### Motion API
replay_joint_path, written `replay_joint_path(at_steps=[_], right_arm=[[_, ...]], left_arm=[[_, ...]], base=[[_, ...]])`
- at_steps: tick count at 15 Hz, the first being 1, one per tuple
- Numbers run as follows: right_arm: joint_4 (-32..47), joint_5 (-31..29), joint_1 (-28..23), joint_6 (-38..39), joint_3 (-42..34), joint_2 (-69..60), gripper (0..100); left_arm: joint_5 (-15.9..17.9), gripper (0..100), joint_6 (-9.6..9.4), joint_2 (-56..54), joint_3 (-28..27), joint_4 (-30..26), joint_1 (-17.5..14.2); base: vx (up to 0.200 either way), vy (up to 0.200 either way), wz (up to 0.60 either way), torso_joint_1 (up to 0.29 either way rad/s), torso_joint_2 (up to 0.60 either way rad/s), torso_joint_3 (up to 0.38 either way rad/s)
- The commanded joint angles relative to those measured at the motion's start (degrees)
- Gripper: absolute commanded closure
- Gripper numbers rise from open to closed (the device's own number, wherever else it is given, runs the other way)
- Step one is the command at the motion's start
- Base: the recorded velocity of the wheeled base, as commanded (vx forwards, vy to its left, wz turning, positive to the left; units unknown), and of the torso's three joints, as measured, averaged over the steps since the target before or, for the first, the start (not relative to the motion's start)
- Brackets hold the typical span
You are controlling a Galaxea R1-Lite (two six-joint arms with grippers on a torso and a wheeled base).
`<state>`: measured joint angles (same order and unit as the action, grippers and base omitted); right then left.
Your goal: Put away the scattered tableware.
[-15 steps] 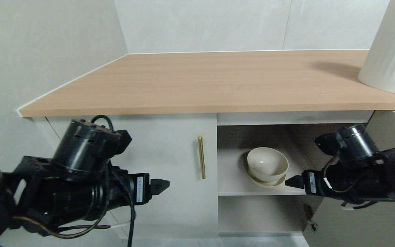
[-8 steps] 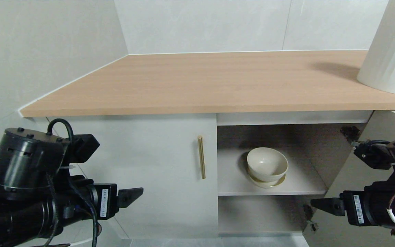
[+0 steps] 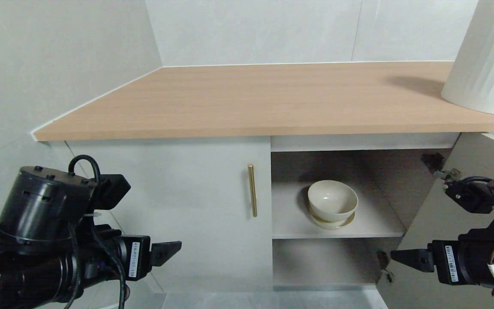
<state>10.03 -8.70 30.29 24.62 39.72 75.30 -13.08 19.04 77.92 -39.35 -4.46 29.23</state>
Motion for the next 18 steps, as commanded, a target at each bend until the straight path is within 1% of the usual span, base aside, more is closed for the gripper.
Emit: replay_joint_path(at_steps=[1, 16, 18], right_arm=[[-0.01, 0.09, 0.03, 0.07, 0.01, 0.46, 0], [0.16, 0.18, 0.03, 0.07, -0.17, 1.69, 0], [0.16, 0.18, 0.12, 0.07, -0.17, 1.78, 0]], left_arm=[[-0.1, 0, 0.03, 0.21, 0.06, -0.02, 0.03], [-0.02, 0, 0.03, 0.56, 0.15, -0.02, 0.03], [-0.02, 0, 0.03, 0.65, 0.24, 0.07, 0.03]], base=[[-0.2, 0.0, 0.0, -0.007, 0.0, 0.017], [-0.2, 0.0, 0.0, 0.003, 0.0, 0.003], [0.0, 0.0, 0.0, 0.0, 0.0, 0.0]])
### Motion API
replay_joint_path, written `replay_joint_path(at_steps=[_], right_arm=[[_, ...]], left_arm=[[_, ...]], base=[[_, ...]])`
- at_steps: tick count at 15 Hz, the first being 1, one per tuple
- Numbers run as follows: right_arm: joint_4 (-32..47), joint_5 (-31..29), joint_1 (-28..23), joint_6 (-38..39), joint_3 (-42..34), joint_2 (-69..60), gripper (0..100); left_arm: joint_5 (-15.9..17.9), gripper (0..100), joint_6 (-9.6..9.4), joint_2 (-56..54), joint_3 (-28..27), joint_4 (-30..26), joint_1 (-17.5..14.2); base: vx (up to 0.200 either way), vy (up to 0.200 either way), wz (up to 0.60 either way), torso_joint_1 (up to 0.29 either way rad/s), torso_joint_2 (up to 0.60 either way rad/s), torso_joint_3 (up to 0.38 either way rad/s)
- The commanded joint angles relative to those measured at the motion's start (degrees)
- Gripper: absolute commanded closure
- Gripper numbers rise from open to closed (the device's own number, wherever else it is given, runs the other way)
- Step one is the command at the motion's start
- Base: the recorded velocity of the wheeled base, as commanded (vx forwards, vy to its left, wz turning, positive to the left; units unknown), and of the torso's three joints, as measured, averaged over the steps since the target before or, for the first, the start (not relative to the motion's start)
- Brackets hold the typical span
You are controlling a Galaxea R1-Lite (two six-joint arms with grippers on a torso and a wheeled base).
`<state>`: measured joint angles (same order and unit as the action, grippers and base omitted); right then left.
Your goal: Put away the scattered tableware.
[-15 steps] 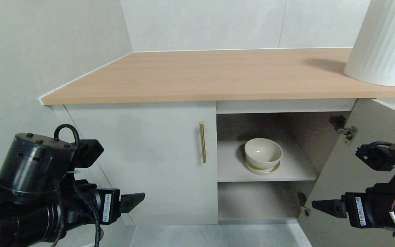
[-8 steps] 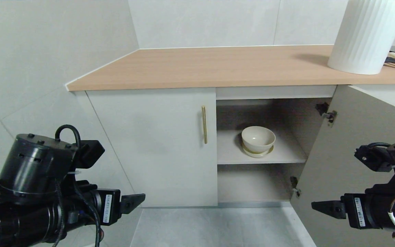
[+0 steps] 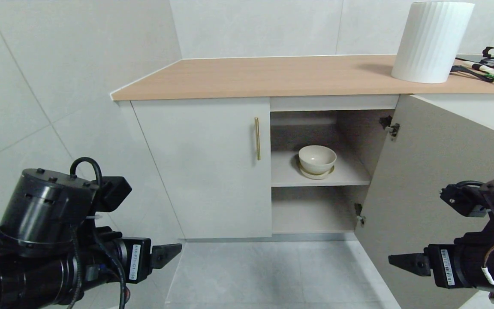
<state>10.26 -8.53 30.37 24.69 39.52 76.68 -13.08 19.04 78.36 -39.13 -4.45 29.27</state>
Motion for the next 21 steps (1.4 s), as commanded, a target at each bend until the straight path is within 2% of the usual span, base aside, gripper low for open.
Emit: replay_joint_path(at_steps=[1, 7, 10, 13, 17, 21], right_arm=[[0.11, 0.01, 0.04, 0.01, 0.03, 0.31, 0], [0.55, -0.17, 0.22, -0.16, 0.12, -0.3, 0], [7.58, 0.01, 0.22, -2.45, 1.52, -2.85, 0], [16.98, 0.1, 0.22, -7.2, 2.05, -4.96, 0], [25.16, 0.36, 0.92, -13.08, 2.05, -9.18, 0], [31.22, 0.27, 2.59, -14.93, 2.4, -11.29, 0]], left_arm=[[-0.02, 0, 0.03, 0.21, 0.02, 0.06, 0.0], [-0.02, 0, 0.03, 0.21, 0.02, 0.06, 0.0], [-0.02, 0, 0.03, 0.3, 0.02, 0.06, 0.17], [-0.02, 0, 0.03, 0.3, 0.02, 0.06, 0.26], [-0.02, 0, 0.03, 0.3, 0.02, 0.06, 0.17], [-0.02, 0, 0.03, 0.3, 0.02, 0.06, 0.26]], base=[[0.0, 0.0, 0.0, 0.0, 0.0, 0.0], [0.0, 0.0, 0.0, 0.0, 0.0, 0.0], [0.0, 0.0, 0.0, 0.0, 0.0, 0.0], [0.0, -0.2, 0.0, -0.002, 0.0, -0.002], [0.0, -0.2, 0.0, 0.006, 0.0, 0.004], [0.0, -0.2, 0.0, 0.002, 0.0, 0.004]])
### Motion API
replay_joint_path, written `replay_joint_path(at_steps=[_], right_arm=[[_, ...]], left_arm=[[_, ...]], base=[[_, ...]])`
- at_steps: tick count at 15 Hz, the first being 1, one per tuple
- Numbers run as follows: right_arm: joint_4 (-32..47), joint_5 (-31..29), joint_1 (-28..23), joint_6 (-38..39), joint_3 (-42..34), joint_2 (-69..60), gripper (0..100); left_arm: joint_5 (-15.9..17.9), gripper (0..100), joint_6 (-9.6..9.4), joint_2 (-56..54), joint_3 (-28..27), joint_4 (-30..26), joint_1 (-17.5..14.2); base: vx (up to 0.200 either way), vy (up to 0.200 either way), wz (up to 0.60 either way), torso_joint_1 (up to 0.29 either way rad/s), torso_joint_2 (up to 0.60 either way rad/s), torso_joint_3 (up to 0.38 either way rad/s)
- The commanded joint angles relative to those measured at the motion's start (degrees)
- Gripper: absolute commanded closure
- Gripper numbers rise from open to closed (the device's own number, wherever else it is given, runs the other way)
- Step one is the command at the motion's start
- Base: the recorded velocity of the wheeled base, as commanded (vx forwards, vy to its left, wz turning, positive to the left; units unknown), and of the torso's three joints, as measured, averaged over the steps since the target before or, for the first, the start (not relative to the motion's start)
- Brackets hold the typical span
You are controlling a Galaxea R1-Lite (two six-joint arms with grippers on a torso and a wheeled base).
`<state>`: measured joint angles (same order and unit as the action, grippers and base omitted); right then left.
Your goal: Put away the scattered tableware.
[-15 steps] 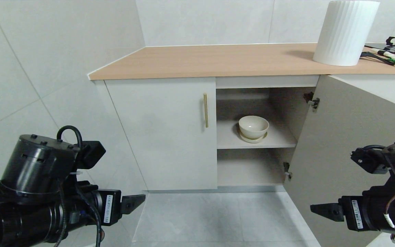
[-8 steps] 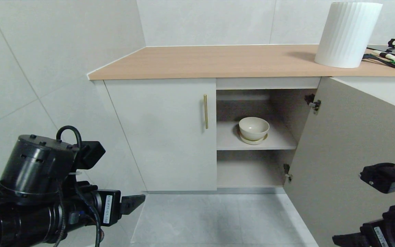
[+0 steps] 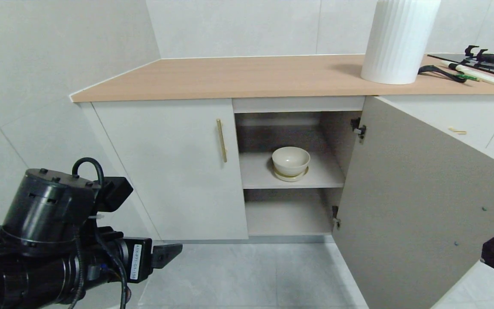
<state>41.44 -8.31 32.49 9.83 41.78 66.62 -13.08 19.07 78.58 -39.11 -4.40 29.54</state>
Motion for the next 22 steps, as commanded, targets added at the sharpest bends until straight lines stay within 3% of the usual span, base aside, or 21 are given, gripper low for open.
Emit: replay_joint_path(at_steps=[1, 3, 11, 12, 13, 14, 16, 22], right_arm=[[0.58, -0.65, 0.38, 0.02, 0.15, -1.23, 0], [0.58, -2.5, -1.37, 0.19, 1.29, -1.76, 0], [-2.32, -5.66, -22.56, -2.97, 4.89, 0.79, 0], [-4.87, -5.92, -26.78, -6.05, 4.8, 0.7, 0], [-5.14, -5.92, -27.21, -6.22, 4.8, 0.79, 0], [-9.97, -6.01, -32.58, -6.4, 4.63, 1.76, 0], [-15.95, -5.92, -36.62, -6.31, 4.63, 2.99, 0], [-26.67, -5.66, -39.43, -4.11, 3.66, 7.65, 0]], left_arm=[[-0.02, 0, 0.01, -0.09, 0.08, 0.01, -0.01], [-0.02, 0, 0.01, -0.09, 0.0, 0.01, -0.01], [0.07, 0, 0.01, -0.01, 0.08, 0.01, -0.01], [0.07, 0, 0.01, 0.08, 0.08, 0.01, -0.09], [0.07, 0, 0.01, 0.08, 0.08, 0.01, -0.01], [0.07, 0, 0.01, 0.08, 0.08, 0.01, -0.01], [0.07, 0, 0.01, 0.08, 0.08, 0.01, -0.01], [0.07, 0, 0.01, -0.01, 0.08, 0.01, -0.01]], base=[[0.0, -0.2, 0.0, 0.007, 0.0, -0.002], [0.0, 0.0, 0.0, 0.0, 0.0, 0.0], [0.0, 0.0, 0.0, 0.0, 0.0, 0.0], [0.0, 0.0, 0.0, 0.0, 0.0, 0.0], [0.0, 0.0, 0.0, 0.0, 0.0, 0.0], [0.0, 0.0, 0.0, 0.0, 0.0, 0.0], [0.0, 0.0, 0.0, 0.0, 0.0, 0.0], [0.0, 0.0, 0.0, 0.0, 0.0, 0.0]])
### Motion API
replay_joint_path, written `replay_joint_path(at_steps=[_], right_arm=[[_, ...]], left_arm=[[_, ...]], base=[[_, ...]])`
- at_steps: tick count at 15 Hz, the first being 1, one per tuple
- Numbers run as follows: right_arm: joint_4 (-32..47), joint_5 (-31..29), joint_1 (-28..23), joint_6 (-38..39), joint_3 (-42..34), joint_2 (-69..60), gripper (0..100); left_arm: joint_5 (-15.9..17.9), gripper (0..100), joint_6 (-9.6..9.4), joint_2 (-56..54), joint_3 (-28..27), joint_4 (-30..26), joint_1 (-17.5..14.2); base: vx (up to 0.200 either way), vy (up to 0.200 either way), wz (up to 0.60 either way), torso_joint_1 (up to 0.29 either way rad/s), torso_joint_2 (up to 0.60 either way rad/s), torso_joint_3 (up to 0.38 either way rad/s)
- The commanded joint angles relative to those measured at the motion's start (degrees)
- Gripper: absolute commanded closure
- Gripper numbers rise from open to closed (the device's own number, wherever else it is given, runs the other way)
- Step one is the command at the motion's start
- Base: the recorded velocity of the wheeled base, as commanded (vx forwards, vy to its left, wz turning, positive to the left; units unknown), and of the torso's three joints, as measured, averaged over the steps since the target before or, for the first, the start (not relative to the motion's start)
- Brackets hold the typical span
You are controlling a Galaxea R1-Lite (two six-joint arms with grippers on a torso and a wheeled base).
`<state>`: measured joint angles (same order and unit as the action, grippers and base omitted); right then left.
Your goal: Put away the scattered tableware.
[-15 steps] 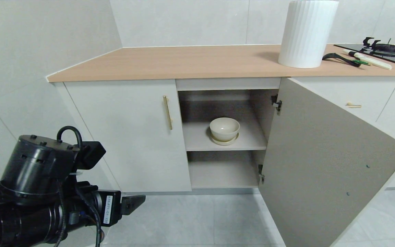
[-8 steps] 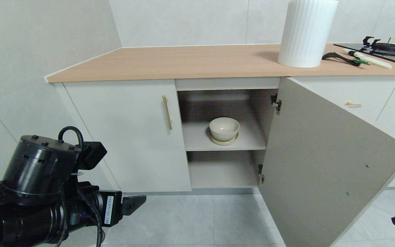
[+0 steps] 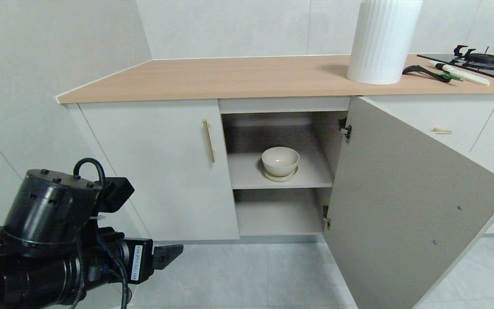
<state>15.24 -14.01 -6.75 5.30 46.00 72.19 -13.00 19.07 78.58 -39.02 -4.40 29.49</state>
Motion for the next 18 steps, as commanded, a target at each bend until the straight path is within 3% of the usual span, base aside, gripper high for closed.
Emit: replay_joint_path(at_steps=[1, 5, 9, 18], right_arm=[[-2.41, 0.03, -0.1, 0.94, -1.17, 3.04, 0], [-8.91, -0.06, 0.43, 1.03, -4.07, 4.98, 0], [-9.7, 0.03, 1.83, 1.46, -4.42, 5.41, 0], [-9.7, -0.06, 13.43, 8.85, -5.39, 5.41, 0]], left_arm=[[-0.01, 0, 0.01, 0.08, 0.0, 0.01, 0.04], [-0.01, 0, 0.01, -0.01, 0.0, 0.01, 0.04], [-0.01, 0, 0.01, -0.01, 0.0, 0.01, -0.05], [-0.01, 0, 0.01, -0.09, -0.09, 0.01, -0.05]], base=[[0.0, 0.0, 0.0, 0.0, 0.0, 0.0], [0.0, 0.0, 0.0, 0.0, 0.0, 0.0], [0.0, 0.0, 0.0, 0.0, 0.0, 0.0], [0.0, 0.0, 0.0, 0.0, 0.0, 0.0]])
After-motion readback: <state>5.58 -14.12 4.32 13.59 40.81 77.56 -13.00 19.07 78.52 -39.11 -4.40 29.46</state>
